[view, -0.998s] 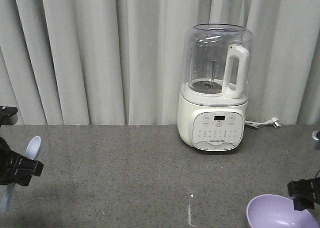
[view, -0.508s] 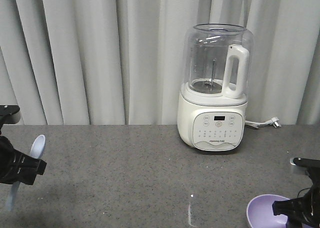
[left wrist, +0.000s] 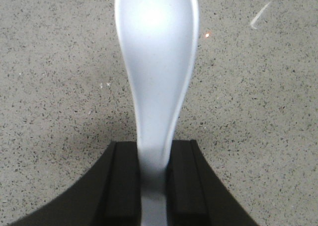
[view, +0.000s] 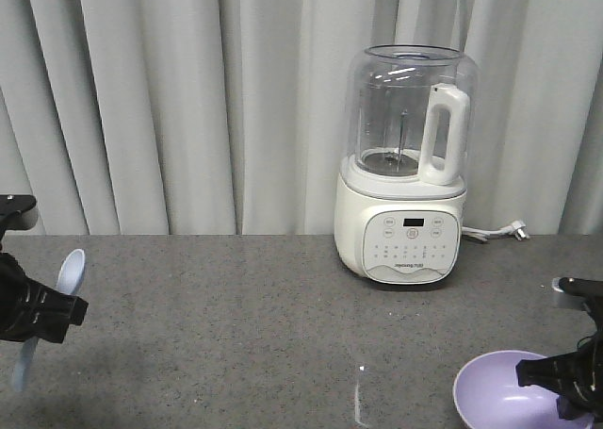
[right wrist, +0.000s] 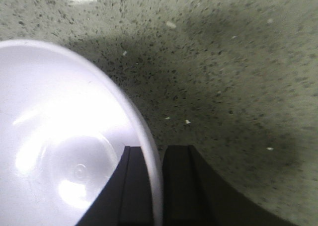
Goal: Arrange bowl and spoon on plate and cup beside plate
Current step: 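Lift the lavender bowl with the right gripper while holding the spoon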
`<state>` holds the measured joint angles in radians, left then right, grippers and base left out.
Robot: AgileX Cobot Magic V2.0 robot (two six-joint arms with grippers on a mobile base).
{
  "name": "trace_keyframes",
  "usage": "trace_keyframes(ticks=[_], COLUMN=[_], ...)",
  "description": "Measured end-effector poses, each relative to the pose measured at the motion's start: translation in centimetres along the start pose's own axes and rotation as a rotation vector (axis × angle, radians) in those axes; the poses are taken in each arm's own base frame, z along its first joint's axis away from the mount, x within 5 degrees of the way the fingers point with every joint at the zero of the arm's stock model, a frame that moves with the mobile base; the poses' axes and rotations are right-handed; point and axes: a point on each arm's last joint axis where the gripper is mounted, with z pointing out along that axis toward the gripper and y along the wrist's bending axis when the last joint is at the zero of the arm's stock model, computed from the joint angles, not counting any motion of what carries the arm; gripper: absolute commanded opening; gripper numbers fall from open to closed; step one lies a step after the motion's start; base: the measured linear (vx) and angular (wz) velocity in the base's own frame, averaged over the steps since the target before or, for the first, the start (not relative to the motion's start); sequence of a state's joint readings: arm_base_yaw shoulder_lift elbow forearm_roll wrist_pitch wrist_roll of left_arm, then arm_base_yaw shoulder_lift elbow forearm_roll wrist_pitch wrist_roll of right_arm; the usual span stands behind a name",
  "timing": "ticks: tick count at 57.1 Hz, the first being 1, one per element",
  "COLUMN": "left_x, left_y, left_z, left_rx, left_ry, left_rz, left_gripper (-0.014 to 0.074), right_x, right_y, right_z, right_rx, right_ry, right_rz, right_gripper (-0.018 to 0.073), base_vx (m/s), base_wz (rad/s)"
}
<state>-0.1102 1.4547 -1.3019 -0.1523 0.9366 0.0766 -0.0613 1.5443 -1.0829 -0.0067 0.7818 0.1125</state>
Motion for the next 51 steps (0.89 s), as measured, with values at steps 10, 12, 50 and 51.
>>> trace_keyframes(ticks=[10, 12, 50, 51], left_x=[-0.1, 0.0, 10.5, 10.7], left_y=[-0.3, -0.4, -1.6, -1.6], left_z=[-2.4, -3.0, -14.0, -14.1], left_rx=[-0.001, -0.001, 0.011, 0.011], left_ry=[-0.089, -0.11, -0.556, -0.561], left_rz=[0.008, 0.01, 0.051, 0.052], left_gripper=[0.0, 0.0, 0.0, 0.0], right_x=[0.4, 0.7, 12.2, 12.3], right_y=[0.2, 0.3, 0.8, 0.8], right_z=[-6.8, -8.2, -20.1, -20.2], right_rx=[-0.044, -0.061, -0.287, -0.288], right_ry=[-0.224, -0.271, -0.785, -0.788], right_rz=[-0.07, -0.084, -0.176, -0.175], right_gripper=[-0.0011, -0.0011, -0.0008, -0.0008], base_vx=[0.0, 0.0, 0.0, 0.0], base_wz=[0.0, 0.0, 0.0, 0.0])
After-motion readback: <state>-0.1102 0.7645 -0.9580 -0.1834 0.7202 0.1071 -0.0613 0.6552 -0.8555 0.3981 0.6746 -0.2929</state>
